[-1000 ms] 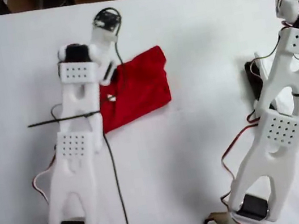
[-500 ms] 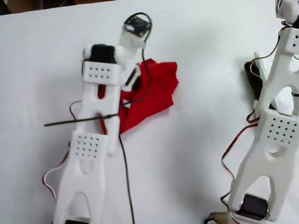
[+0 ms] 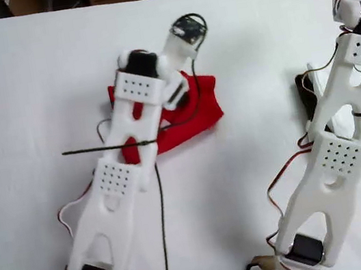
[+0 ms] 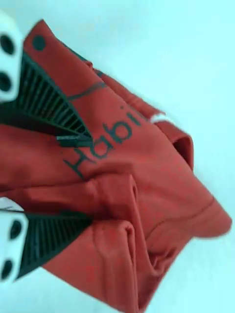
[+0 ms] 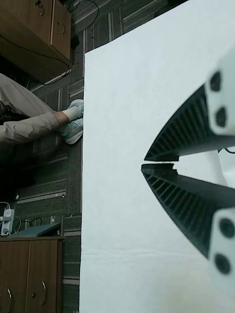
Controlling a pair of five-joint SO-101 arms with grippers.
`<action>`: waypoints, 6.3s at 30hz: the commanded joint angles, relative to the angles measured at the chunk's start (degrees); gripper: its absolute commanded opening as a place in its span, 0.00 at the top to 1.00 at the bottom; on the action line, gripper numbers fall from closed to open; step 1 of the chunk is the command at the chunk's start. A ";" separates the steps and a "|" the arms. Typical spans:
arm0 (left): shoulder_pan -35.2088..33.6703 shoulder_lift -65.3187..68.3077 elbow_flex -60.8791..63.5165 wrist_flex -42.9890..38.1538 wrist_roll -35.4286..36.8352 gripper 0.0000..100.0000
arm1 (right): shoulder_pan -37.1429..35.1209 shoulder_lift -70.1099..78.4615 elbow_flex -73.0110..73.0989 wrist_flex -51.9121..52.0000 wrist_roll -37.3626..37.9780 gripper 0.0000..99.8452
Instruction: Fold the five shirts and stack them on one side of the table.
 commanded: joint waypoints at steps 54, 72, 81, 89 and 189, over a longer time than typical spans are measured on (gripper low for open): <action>6.59 -4.84 -2.86 0.97 0.18 0.77 | -0.40 -4.44 -1.85 -1.71 -0.35 0.98; 9.49 -6.59 6.99 1.14 0.44 0.77 | -0.31 -4.44 -1.93 -1.80 -0.26 0.98; -5.36 -11.69 7.69 -10.11 2.11 0.77 | -0.31 -4.35 -1.76 -2.59 -0.35 0.98; -9.23 -9.49 15.34 -7.12 -7.65 0.77 | -0.57 -3.74 -1.67 -2.33 -0.35 0.98; -42.37 -11.69 6.73 -0.53 2.37 0.77 | -45.93 12.35 -2.37 13.58 39.82 0.98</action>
